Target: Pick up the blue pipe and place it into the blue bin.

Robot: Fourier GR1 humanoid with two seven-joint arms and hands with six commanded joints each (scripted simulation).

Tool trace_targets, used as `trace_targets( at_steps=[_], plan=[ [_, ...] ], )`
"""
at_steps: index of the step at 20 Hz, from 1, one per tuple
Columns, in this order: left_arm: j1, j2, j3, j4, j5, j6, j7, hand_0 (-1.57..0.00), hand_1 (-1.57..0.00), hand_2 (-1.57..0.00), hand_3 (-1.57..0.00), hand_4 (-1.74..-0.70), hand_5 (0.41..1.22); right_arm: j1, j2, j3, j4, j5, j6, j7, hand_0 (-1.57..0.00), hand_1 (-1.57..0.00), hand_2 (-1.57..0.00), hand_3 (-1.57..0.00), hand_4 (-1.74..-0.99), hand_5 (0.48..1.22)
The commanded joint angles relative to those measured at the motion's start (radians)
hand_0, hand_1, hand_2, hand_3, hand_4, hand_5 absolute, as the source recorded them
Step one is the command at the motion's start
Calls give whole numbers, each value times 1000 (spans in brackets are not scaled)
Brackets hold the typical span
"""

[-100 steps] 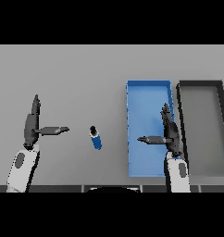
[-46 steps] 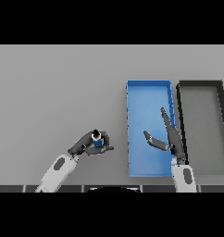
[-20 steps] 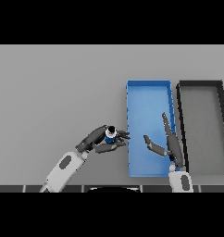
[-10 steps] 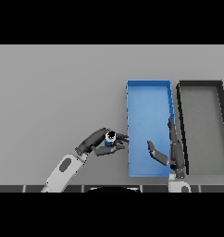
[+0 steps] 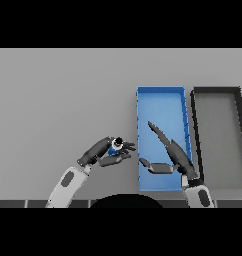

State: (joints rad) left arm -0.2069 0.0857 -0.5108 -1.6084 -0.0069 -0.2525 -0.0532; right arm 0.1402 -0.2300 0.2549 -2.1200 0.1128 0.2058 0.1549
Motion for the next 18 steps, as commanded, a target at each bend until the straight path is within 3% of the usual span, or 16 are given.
trace_targets(
  at_steps=[1,4,7,14,18],
  plan=[
    [4,1,-3,-6,-9,-1,-5,-1571,-1571,-1571,-1571,-1474,1221,-38,-10,3,-17,-12,16,29,1,-1,-2,1,-1230,531],
    [18,-2,-2,-13,-17,-15,-10,-1571,-1571,-1571,-1571,-1474,1221,-94,-14,46,-20,-16,59,86,1,0,0,1,-1249,524],
    [8,-25,4,-4,-33,-11,7,-1571,-1571,-1571,-1571,-1475,1221,-168,24,84,-1,-53,90,170,1,1,0,1,-1232,525],
    [16,-29,32,8,-19,-78,-9,-1571,-1571,-1571,-1571,-1476,1221,-364,73,145,50,-96,147,236,1,1,1,1,-1192,514],
    [3,-45,57,19,-10,-107,-20,-1571,-1571,-1571,-1571,-1454,1221,-451,111,158,116,-118,166,295,1,-9,-20,1,-1214,511]
  ],
)
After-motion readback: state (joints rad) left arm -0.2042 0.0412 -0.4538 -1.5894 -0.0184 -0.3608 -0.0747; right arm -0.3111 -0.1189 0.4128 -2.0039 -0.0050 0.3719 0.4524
